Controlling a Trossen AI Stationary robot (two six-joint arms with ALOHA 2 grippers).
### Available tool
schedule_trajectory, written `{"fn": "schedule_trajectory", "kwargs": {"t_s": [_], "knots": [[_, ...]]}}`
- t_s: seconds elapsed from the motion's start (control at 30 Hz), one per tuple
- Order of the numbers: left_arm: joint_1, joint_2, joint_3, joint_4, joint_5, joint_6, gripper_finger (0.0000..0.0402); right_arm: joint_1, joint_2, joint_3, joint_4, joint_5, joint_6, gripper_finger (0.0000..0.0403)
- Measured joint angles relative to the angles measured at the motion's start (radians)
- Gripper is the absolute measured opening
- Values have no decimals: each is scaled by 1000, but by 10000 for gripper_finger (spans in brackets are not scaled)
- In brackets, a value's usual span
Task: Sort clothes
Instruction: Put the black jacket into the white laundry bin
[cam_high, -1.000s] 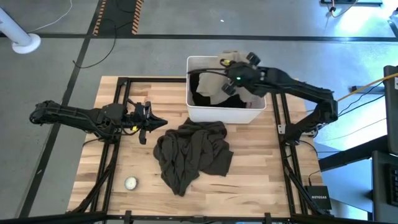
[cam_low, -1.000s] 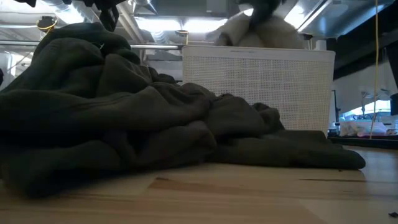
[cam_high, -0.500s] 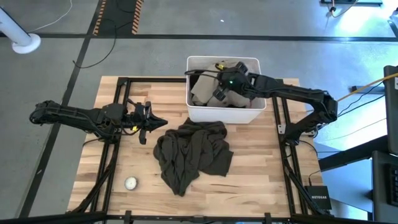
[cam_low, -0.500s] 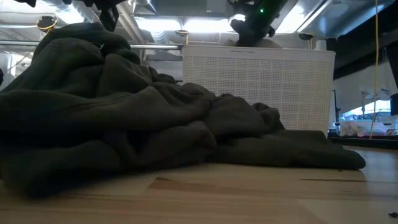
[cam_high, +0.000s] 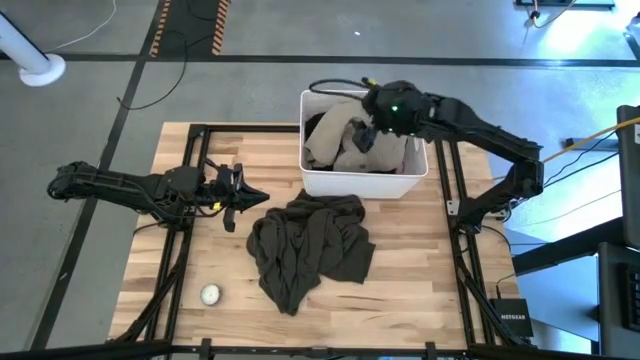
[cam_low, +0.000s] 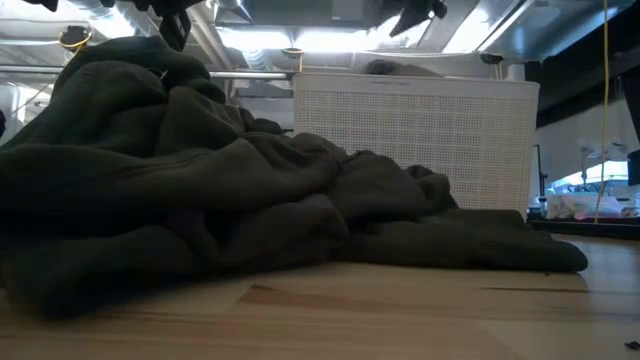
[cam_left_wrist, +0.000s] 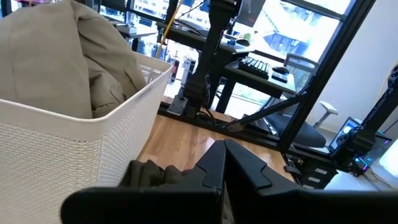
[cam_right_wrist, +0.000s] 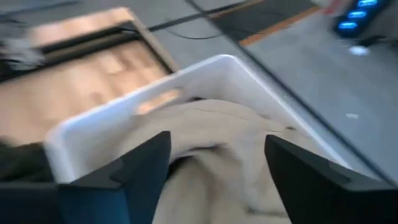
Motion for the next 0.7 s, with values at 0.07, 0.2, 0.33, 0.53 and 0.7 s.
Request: {"fn": "schedule_trajectory", "kwargs": {"t_s": [0.07,0.2,0.33,0.53,0.7], "knots": [[0,0,0,-7,0,0,0,36,0,40,-37,-76,20,290],[0,0,0,-15,0,27,0,166,0,57,-65,-156,81,293],[0,0,0,-48,0,23,0,336,2,13,-67,-132,84,288],[0,0,0,-161,0,-24,0,565,8,-179,-8,19,83,286],[0,0,0,-231,0,-56,0,680,8,-382,160,85,101,286]]}}
